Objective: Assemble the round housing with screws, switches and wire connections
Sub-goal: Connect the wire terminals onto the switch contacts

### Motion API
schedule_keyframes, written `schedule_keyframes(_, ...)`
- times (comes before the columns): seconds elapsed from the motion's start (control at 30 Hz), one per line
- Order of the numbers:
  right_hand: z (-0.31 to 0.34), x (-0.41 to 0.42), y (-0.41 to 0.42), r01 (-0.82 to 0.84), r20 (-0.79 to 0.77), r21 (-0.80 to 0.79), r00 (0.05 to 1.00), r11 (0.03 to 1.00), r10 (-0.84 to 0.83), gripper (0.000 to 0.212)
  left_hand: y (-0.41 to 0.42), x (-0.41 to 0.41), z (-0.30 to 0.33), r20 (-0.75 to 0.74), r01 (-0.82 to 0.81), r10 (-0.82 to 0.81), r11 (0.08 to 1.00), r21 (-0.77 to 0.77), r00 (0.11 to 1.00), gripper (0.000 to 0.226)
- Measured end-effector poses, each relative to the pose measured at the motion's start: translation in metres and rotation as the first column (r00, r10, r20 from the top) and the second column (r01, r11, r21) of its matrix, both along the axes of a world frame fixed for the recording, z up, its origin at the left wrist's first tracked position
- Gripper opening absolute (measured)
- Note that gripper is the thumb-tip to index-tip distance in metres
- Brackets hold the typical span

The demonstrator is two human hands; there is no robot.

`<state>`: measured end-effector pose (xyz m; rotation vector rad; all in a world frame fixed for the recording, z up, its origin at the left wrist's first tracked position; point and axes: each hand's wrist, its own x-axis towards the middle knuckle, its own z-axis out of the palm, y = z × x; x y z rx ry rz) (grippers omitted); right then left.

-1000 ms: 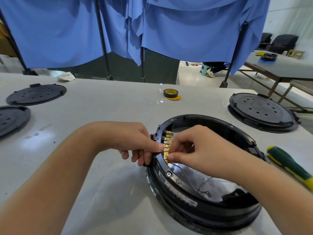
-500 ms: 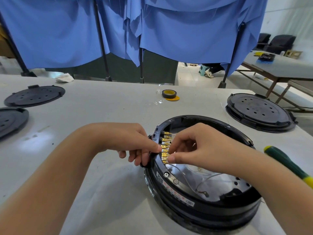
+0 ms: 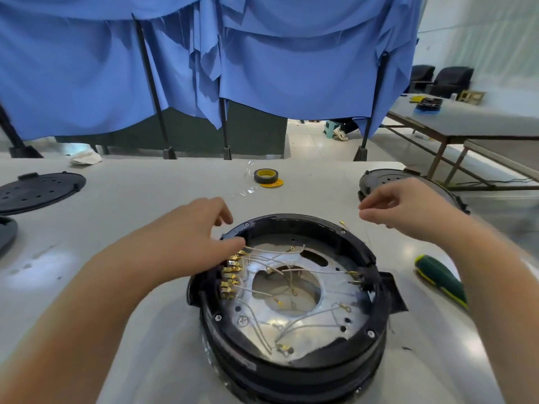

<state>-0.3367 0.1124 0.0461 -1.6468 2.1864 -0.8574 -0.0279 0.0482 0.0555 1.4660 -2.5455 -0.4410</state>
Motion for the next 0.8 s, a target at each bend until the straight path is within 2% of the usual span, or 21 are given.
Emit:
schedule_keyframes(0.07, -0.014, -0.008, -0.005, 0.033, -0.025, 0.071, 0.999, 0.997, -0.032, 0.005, 0.005, -0.02, -0.004, -0.097, 0.126, -0.13, 0.991, -0.049, 0.987, 0.055)
schedule_keyframes(0.17, -0.035, -0.011, -0.012, 0.098, -0.057, 0.145, 0.994, 0.985, -0.091, 0.012, 0.011, -0.05, -0.018, -0.094, 0.244, -0.248, 0.968, -0.055, 0.964, 0.068)
schedule_keyframes(0.3, -0.056, -0.005, -0.019, 0.194, -0.136, 0.162, 0.976, 0.968, -0.173, 0.014, 0.005, -0.066, -0.042, 0.075, 0.243, -0.235, 0.962, -0.127, 0.969, 0.069)
schedule_keyframes(0.37, -0.062, -0.001, -0.022, 0.235, -0.171, 0.149, 0.963, 0.96, -0.209, 0.015, 0.002, -0.065, -0.05, 0.114, 0.24, -0.223, 0.958, -0.157, 0.968, 0.07)
schedule_keyframes(0.53, -0.069, -0.002, -0.024, 0.306, -0.164, 0.134, 0.945, 0.943, -0.283, 0.015, 0.002, -0.064, -0.054, 0.073, 0.228, -0.218, 0.956, -0.185, 0.973, 0.067)
schedule_keyframes(0.7, -0.068, -0.004, -0.024, 0.317, -0.186, 0.216, 0.942, 0.924, -0.28, 0.018, 0.003, -0.064, -0.053, 0.067, 0.225, -0.216, 0.956, -0.186, 0.974, 0.064)
schedule_keyframes(0.8, -0.054, -0.002, -0.021, 0.252, -0.056, 0.215, 0.968, 0.943, -0.246, 0.017, 0.003, -0.066, -0.049, -0.023, 0.193, -0.199, 0.968, -0.162, 0.98, 0.059)
